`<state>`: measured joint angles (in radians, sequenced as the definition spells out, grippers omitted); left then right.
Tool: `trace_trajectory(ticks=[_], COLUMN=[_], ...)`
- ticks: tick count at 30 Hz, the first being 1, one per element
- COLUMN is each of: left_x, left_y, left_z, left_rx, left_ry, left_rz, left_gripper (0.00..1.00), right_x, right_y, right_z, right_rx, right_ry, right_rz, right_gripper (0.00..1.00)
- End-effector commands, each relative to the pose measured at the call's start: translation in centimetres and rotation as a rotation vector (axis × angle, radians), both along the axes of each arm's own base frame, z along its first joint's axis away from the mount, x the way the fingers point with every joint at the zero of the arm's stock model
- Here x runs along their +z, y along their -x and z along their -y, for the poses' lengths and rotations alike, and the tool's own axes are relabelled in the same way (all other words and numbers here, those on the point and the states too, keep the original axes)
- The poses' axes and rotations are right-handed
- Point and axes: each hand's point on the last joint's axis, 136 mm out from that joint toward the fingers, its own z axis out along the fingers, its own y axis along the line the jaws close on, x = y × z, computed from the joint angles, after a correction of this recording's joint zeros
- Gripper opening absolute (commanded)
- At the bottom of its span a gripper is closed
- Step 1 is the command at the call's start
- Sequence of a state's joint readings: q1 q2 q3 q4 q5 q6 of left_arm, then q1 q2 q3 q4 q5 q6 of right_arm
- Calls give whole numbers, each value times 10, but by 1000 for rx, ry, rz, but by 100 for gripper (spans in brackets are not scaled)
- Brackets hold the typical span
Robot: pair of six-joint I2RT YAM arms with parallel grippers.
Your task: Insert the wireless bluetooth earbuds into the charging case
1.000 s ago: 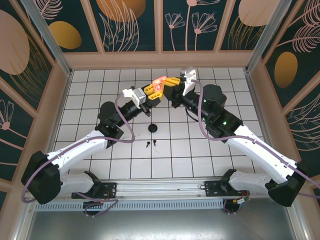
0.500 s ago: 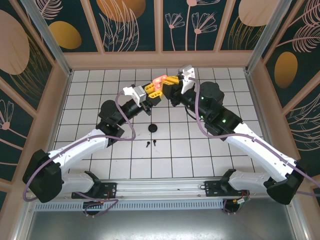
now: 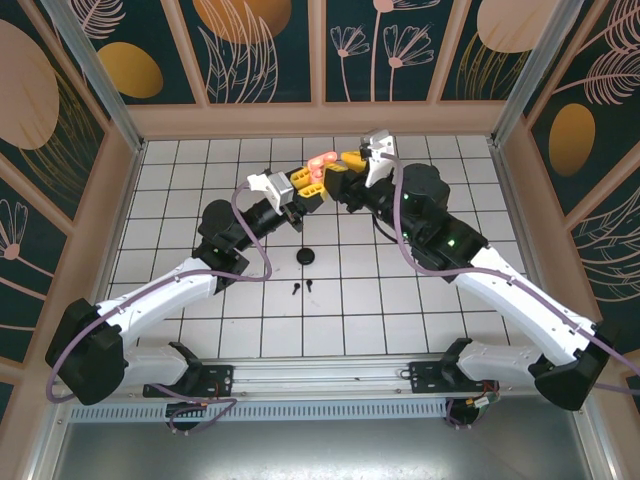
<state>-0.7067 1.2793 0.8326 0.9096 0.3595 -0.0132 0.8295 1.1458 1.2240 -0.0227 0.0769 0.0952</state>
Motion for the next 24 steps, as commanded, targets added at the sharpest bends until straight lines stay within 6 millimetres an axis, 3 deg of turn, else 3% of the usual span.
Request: trace_trajectory(ticks=[1,12,24], left_x=[45,40,31], left_y=[17,12,9], left_z=[-5,-4,-1], left_rx=[-33,-21,-25], left_ry=[93,83,73], left_rz=[104,83,62], left_gripper=[0,0,0], right_x=[-22,-17,15], right_y=[10,25,37], right_z=[-2,5,16], right_rx=[30,70,81], right_ry=[59,31,-61], right_rz=[-61,-66,-22], right_gripper=[54,66,73])
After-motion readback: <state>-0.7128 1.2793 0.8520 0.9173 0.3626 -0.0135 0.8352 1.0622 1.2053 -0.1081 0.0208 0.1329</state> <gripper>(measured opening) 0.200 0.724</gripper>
